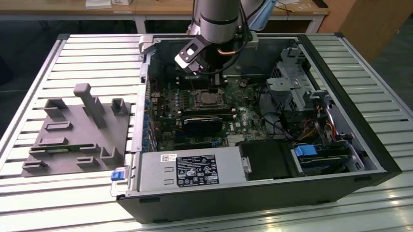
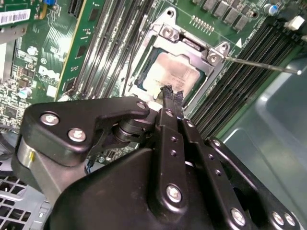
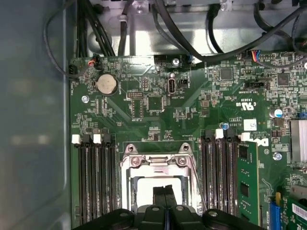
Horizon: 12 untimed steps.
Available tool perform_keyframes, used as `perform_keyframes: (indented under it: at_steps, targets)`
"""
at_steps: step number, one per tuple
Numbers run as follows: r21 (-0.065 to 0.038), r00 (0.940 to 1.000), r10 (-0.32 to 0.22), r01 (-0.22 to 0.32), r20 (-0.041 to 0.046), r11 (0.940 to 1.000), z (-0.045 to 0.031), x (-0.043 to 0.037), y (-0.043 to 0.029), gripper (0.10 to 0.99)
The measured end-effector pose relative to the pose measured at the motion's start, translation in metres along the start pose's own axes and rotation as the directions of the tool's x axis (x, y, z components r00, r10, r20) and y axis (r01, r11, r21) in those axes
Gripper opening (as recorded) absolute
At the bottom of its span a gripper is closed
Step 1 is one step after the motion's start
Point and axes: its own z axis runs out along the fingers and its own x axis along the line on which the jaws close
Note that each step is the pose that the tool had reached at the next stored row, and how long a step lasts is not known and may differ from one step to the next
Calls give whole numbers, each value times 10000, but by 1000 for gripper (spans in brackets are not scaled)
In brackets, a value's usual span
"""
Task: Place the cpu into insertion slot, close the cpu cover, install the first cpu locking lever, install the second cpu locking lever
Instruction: 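Close the cpu cover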
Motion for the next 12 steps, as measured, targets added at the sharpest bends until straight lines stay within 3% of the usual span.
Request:
perform_keyframes:
  at_steps: [5, 12]
  targets:
    - [-1, 10000, -1, 1, -2, 10000, 10, -2, -60, 102]
    - [3, 9998, -180, 180, -5, 9998, 10, -3, -63, 102]
